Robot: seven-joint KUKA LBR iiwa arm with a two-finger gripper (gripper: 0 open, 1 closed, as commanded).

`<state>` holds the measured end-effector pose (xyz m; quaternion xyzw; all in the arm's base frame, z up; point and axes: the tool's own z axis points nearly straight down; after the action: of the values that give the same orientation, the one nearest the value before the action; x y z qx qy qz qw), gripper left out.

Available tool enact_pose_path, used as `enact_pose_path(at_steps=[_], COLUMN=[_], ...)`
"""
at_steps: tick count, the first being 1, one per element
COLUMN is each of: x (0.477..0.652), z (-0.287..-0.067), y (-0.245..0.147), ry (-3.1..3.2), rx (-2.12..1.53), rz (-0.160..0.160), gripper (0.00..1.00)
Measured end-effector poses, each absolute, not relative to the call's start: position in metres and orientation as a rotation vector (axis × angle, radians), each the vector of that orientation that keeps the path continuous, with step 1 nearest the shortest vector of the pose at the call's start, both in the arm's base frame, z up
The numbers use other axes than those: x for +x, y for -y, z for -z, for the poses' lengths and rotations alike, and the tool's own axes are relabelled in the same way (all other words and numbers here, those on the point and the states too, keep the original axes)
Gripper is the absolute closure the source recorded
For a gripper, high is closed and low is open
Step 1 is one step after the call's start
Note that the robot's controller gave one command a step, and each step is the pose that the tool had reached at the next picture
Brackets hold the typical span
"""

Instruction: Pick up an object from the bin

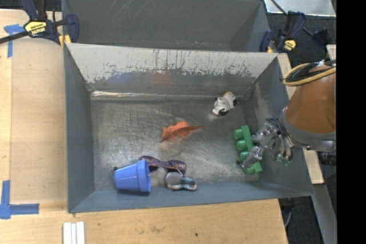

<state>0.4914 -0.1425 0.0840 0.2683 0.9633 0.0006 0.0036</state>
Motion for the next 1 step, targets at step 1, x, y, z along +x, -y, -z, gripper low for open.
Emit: enact_pose_path(at_steps=[1], x=[0.4912], z=[-0.0855], y=[0.1424], ry=[-3.02], rx=[0.841], rz=[-0.002], gripper=[1.0])
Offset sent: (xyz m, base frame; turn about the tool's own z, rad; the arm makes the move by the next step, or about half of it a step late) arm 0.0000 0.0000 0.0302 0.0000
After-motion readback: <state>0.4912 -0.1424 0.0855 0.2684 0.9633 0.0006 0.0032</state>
